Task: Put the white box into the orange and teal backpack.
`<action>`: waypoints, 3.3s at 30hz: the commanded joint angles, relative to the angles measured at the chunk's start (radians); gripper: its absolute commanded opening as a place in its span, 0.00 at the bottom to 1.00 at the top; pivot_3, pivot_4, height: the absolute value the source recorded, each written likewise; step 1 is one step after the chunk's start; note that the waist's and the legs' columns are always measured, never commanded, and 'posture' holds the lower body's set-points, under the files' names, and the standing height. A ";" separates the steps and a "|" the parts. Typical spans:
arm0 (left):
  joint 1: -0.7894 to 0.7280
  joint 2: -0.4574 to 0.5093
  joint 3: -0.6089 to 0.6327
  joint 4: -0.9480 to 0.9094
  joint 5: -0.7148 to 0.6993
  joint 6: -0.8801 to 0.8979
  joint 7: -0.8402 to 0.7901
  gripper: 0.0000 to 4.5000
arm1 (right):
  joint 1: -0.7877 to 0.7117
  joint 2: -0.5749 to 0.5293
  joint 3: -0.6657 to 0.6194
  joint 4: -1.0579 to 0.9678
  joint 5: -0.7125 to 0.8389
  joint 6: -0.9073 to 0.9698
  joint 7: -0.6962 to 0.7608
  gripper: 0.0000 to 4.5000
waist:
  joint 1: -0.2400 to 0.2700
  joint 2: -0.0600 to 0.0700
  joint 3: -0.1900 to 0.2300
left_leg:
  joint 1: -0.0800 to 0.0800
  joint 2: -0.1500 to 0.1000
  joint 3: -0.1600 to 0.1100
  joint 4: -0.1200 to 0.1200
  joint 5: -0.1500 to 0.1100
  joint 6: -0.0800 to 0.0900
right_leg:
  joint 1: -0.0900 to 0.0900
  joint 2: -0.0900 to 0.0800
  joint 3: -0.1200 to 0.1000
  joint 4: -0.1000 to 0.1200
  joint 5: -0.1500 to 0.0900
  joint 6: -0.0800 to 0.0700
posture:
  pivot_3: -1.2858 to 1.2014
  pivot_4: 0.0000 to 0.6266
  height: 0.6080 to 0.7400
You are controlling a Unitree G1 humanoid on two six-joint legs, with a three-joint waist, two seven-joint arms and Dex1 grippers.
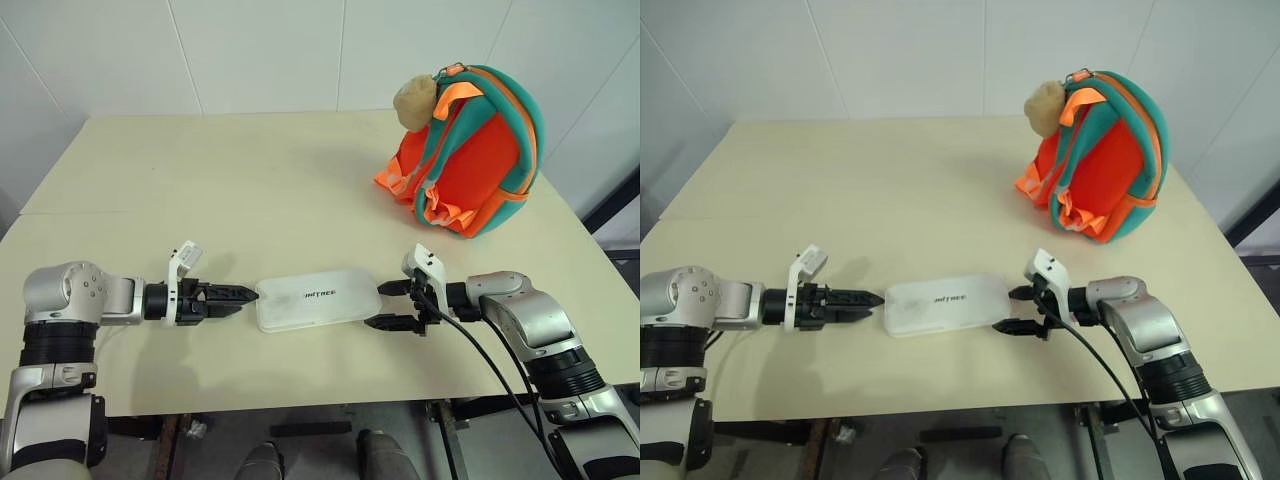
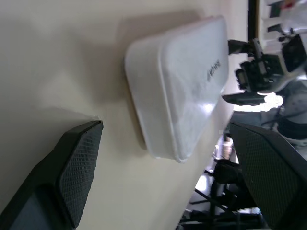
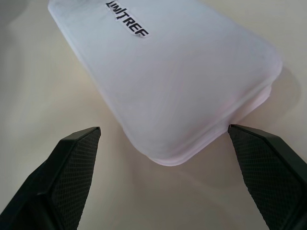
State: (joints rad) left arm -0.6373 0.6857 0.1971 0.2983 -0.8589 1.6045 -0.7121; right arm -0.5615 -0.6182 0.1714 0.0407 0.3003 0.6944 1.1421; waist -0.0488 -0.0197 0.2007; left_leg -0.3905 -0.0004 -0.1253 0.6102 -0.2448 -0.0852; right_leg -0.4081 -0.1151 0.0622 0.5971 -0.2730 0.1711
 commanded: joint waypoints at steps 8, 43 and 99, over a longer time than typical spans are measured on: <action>0.058 -0.170 0.141 0.025 -0.209 0.010 0.252 1.00 | -0.001 0.005 -0.003 -0.043 0.025 -0.022 0.009 1.00 | 0.020 0.000 0.000 | 0.001 0.000 0.000 0.002 0.001 -0.001 | 0.000 0.000 0.000 0.002 0.000 0.000 | 0.52 0.24 1.00; 0.095 -0.182 0.212 -0.010 -0.613 -0.030 0.585 0.31 | -0.215 -0.087 -0.321 0.252 -0.066 -0.195 -0.376 1.00 | 0.020 0.000 0.000 | 0.000 -0.001 0.002 0.001 0.001 -0.001 | -0.002 0.000 0.001 0.001 0.000 -0.002 | 0.52 0.24 1.00; 0.419 0.035 0.438 -0.280 -0.386 -0.506 0.209 0.31 | -0.324 0.038 -0.183 -0.212 0.587 0.412 0.262 0.04 | 0.000 0.001 0.001 | -0.003 0.001 0.002 -0.008 0.000 -0.001 | -0.007 0.000 0.001 -0.001 -0.003 -0.003 | 0.52 0.24 1.00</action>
State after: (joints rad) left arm -0.2219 0.7133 0.5942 0.0761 -1.2301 1.1356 -0.4576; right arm -0.9088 -0.5514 -0.0112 -0.1032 0.8395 1.0811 1.3780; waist -0.0485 -0.0186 0.2016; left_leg -0.3934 0.0008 -0.1234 0.6028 -0.2448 -0.0866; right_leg -0.4151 -0.1147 0.0632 0.5958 -0.2761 0.1676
